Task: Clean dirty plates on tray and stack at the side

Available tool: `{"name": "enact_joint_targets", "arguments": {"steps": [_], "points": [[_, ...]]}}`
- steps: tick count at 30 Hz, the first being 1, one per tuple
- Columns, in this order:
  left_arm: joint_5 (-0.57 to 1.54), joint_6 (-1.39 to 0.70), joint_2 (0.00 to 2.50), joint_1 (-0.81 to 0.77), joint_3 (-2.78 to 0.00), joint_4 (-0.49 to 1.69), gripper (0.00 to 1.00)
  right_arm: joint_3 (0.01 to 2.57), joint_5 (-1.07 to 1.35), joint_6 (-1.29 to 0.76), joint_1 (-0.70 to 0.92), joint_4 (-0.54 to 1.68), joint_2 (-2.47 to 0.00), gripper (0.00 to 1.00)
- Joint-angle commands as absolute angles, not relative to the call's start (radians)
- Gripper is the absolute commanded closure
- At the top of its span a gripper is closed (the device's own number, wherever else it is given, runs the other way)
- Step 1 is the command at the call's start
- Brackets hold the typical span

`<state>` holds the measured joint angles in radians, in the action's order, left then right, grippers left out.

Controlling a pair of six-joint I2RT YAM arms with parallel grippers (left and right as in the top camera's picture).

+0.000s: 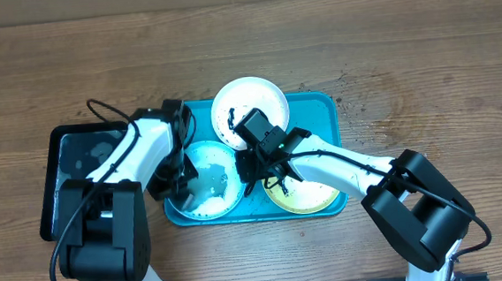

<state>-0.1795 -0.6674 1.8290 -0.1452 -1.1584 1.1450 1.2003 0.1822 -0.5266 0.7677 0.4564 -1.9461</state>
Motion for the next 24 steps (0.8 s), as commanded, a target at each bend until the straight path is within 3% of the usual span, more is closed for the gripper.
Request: {"name": "enact_joint_targets", "arguments": {"steps": [1, 4, 8, 15, 24], "points": [[-0.167, -0.581, 1.840, -0.142, -1.243, 1.130, 0.96, 1.194, 0.146, -0.520, 0.760, 0.457, -1.945, 0.94], [0.072, -0.512, 1.842, -0.147, -1.242, 1.050, 0.96, 1.194, 0.146, -0.520, 0.760, 0.458, -1.945, 0.94], [0.213, -0.512, 1.843, -0.171, -1.216, 0.974, 0.96, 1.194, 0.146, -0.520, 0.760, 0.458, -1.945, 0.94], [0.191, -0.513, 1.844, -0.223, -1.168, 0.955, 0.96, 1.194, 0.146, -0.520, 0.760, 0.457, -1.945, 0.94], [-0.146, -0.553, 1.844, -0.205, -1.084, 1.027, 0.96, 1.194, 0.146, -0.520, 0.760, 0.462, -1.945, 0.95]]}}
